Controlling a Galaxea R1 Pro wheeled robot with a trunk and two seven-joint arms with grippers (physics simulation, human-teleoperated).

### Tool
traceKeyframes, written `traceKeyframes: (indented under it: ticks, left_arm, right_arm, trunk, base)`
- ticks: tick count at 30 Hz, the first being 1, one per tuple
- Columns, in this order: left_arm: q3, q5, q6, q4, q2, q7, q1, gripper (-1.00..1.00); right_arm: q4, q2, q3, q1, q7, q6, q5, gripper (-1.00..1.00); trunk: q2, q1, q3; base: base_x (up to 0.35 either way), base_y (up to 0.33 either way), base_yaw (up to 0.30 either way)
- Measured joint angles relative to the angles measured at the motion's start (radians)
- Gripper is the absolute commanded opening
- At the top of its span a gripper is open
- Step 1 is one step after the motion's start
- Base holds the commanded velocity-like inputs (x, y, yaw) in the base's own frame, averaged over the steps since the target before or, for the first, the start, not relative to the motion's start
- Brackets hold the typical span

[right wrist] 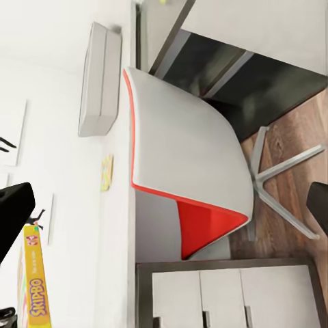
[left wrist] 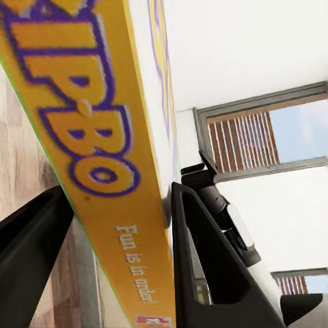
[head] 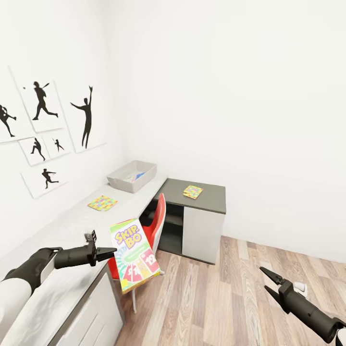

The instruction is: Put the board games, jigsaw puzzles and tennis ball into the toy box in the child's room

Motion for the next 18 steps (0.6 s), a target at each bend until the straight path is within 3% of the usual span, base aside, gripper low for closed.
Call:
traceKeyframes:
  ticks: [6,9,18]
  left_arm:
    - [0.002,0.001,-0.03,0.001,0.007,0.0,0.004,-1.0]
    - [0.003,0.003,-0.038,0.001,0.023,0.0,0.006,-1.0]
    - [0.003,0.002,-0.039,0.002,0.032,0.0,0.006,-1.0]
  right_arm:
    - [0.0,0.0,0.001,0.0,-0.001,0.0,0.0,1.0]
    - [-0.001,0.0,0.003,0.0,-0.003,0.0,0.0,1.0]
    - [-0.004,0.0,0.003,0.0,-0.007,0.0,0.0,1.0]
  trunk:
    - [0.0,0.0,0.0]
    - [0.0,0.0,0.0]
    - [0.0,0.0,0.001]
  base:
    - [0.065,-0.111,-0.018]
    - [0.206,-0.219,-0.001]
    - [0.221,-0.099,0.0]
